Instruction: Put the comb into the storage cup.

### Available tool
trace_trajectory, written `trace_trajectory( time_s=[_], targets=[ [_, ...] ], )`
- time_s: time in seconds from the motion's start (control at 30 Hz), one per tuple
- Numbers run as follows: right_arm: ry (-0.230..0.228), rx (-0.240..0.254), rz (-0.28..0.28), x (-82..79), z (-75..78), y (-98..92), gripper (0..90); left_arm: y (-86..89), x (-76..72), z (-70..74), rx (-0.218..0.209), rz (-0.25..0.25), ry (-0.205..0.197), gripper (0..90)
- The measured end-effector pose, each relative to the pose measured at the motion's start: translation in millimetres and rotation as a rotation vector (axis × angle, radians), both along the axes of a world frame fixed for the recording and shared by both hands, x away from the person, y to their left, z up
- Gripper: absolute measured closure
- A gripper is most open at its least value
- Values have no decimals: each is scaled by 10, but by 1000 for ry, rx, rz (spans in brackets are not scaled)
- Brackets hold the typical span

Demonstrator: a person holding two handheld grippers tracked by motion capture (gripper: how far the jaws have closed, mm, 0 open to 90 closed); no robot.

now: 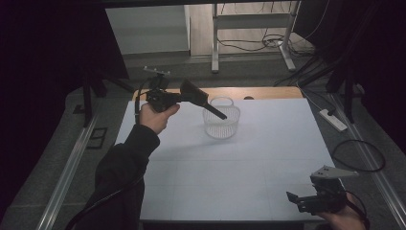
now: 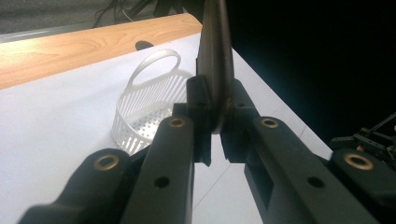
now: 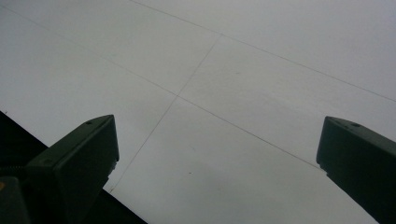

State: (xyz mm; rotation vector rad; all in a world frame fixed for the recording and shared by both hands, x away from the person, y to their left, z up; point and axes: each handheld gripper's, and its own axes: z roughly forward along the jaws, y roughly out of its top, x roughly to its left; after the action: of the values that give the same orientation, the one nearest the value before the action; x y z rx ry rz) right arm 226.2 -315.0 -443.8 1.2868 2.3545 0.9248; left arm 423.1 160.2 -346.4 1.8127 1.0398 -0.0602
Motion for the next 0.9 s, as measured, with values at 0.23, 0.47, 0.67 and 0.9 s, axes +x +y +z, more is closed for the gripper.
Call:
trace_trajectory(
  time_s=[0.23, 0.47, 0.67, 0.9],
  targets=[
    [4, 2, 1, 3, -1, -1, 0, -43, 55, -23, 12, 9, -3, 833],
    [6, -1, 4, 5, -3, 1, 0, -64, 98, -54, 21, 16, -4, 833],
    [5, -4, 7, 4, -5, 5, 0, -90, 141, -96, 25, 21, 1, 833],
    [4, -6, 6, 3, -3, 5, 0, -139, 175, -163, 35, 25, 3, 833]
  ],
)
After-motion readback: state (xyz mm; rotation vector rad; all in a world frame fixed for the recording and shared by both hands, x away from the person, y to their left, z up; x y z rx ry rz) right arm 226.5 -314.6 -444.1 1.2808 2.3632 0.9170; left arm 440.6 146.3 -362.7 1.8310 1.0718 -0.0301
